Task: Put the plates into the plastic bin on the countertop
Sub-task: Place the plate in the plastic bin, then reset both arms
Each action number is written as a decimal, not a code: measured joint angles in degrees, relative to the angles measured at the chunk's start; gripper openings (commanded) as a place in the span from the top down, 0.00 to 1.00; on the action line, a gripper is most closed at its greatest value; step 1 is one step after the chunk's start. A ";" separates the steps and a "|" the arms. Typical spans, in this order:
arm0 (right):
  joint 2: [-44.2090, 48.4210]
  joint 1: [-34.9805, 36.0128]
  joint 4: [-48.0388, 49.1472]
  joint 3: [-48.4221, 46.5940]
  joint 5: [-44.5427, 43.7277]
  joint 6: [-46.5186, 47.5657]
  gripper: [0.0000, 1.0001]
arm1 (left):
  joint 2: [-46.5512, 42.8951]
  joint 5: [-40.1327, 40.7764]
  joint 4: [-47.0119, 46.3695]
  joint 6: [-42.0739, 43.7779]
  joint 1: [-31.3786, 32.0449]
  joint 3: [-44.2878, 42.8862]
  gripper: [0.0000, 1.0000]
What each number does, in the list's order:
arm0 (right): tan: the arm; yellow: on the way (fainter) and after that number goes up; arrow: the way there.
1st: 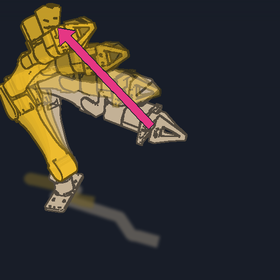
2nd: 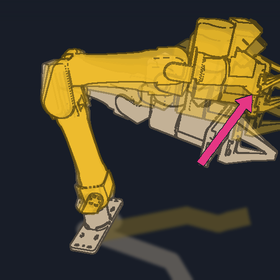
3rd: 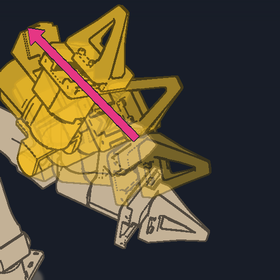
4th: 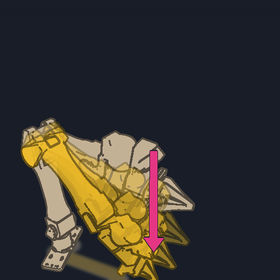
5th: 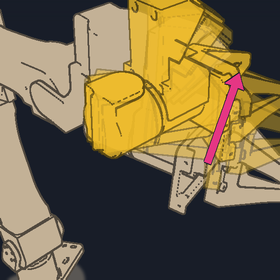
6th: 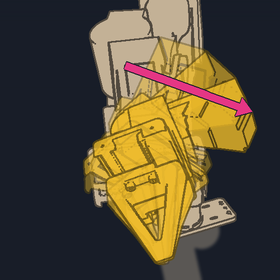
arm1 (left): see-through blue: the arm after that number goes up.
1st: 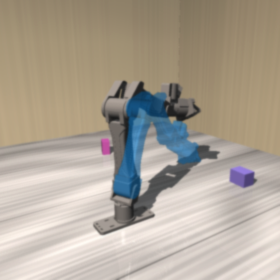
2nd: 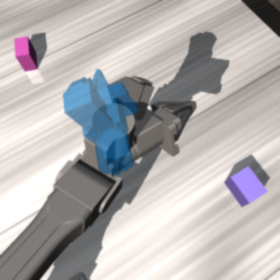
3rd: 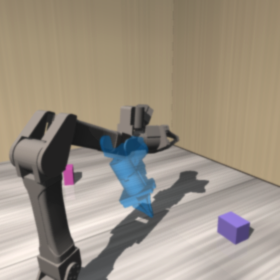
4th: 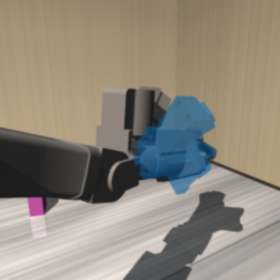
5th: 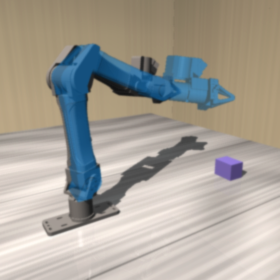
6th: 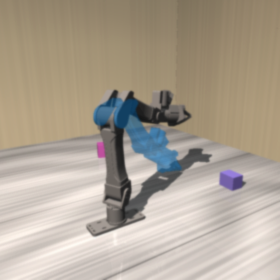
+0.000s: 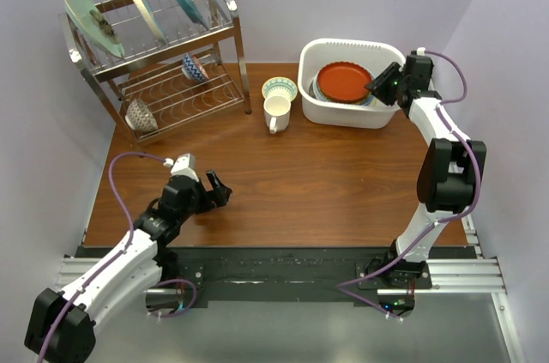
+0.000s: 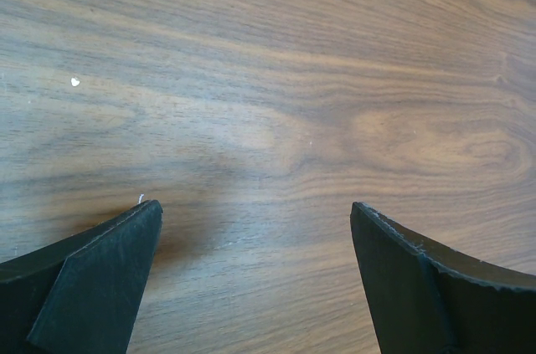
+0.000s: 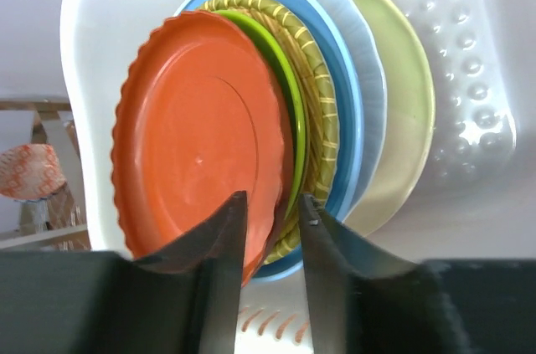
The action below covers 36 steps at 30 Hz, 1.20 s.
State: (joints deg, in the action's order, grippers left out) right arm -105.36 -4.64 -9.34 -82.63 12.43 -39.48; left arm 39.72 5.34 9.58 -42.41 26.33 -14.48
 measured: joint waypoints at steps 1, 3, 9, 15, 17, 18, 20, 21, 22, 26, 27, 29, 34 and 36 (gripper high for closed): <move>0.00 0.00 0.11 0.13 -0.09 0.04 0.50 | -0.17 0.00 0.02 0.02 0.00 0.00 0.00; 0.04 0.00 0.48 0.42 -0.35 -0.04 0.45 | -0.37 0.02 0.13 0.00 0.00 0.00 0.00; 2.64 -0.04 1.18 2.56 -2.03 0.17 0.29 | -0.52 0.02 0.61 0.02 0.00 0.00 0.00; 9.05 -0.26 1.09 4.42 -4.48 1.11 0.20 | -1.29 0.07 1.27 0.17 0.00 0.00 0.00; 11.21 -0.31 1.14 4.57 -4.63 1.38 0.17 | -1.42 0.04 1.31 0.26 0.00 0.00 0.00; 12.39 -0.31 1.16 4.63 -4.83 1.68 0.17 | -1.42 0.04 1.29 0.31 0.00 0.00 0.00; 14.58 -0.31 1.16 4.85 -5.16 2.49 0.16 | -1.42 0.04 1.29 0.66 0.00 0.00 0.00; 15.69 -0.31 0.92 4.94 -5.27 3.17 0.16 | -1.38 0.07 1.27 0.87 0.00 0.00 0.00; 16.59 -0.31 0.70 4.98 -5.33 3.78 0.16 | -1.25 0.04 1.27 1.07 0.00 0.00 0.00; 19.30 -0.28 -1.20 5.90 -5.51 6.58 0.15 | 1.11 0.07 1.25 1.62 0.00 -0.81 0.00; 20.02 -0.26 -1.31 6.73 -5.49 7.04 0.16 | 1.92 0.09 1.27 1.70 0.00 -1.16 0.00; 22.16 -0.24 -2.40 9.62 -5.49 7.91 0.15 | 4.31 0.24 1.29 2.08 0.00 -2.34 0.00; 27.50 1.05 -5.97 16.13 -5.92 9.94 0.15 | 8.92 0.92 1.49 3.19 0.00 -6.40 0.00; 29.27 1.77 -7.13 17.66 -5.95 10.71 0.14 | 9.68 1.14 1.70 3.58 0.00 -7.96 0.00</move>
State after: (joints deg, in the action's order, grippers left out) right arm -76.09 -2.87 -16.47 -64.97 6.48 -28.77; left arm 49.41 6.48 11.29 -38.83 26.33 -22.44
